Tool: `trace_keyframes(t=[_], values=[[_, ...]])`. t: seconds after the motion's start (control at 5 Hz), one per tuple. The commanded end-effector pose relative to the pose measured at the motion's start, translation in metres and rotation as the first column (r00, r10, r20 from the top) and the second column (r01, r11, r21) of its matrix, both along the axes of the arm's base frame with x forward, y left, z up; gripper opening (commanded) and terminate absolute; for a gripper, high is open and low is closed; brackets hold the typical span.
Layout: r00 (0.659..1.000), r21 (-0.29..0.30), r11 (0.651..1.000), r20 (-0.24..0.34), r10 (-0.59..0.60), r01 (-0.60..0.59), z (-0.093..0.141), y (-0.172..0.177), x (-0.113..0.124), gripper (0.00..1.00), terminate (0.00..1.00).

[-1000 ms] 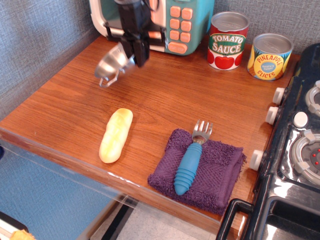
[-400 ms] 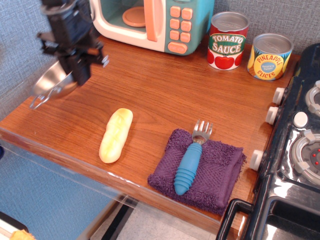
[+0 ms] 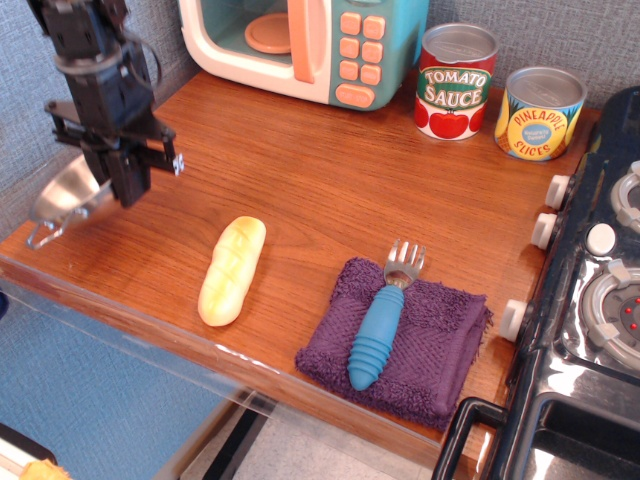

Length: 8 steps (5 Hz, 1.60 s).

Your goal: Move the bowl at the bottom left corner of the table

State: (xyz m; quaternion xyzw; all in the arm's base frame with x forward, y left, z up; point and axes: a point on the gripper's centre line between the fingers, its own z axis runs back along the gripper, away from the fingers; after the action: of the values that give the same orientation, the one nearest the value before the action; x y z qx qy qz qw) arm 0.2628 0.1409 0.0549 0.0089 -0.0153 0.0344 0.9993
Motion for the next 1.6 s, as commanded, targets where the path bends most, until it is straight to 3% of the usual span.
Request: trace_keyframes(t=[0.0,0.2,0.4,0.8,1.0,1.4], values=[[0.999,0.058,0.998,-0.04,0.011,-0.008,-0.013,0.017,0.003,0.0,0.0],[0.999,0.063,0.998,-0.05,0.009,-0.006,-0.015,0.016,0.003,0.0,0.0],[0.999,0.07,0.997,-0.039,-0.012,0.015,-0.008,0.011,0.004,1.0,0.0],[0.996,-0.002,0.999,0.078,-0.039,0.039,0.029,-0.003,0.002,1.0,0.0],[0.987,0.003,0.998,0.144,-0.069,0.069,0.054,-0.012,-0.005,1.0,0.0],[0.981,0.02,0.992,0.148,-0.126,0.125,0.058,-0.03,-0.009,1.0,0.0]])
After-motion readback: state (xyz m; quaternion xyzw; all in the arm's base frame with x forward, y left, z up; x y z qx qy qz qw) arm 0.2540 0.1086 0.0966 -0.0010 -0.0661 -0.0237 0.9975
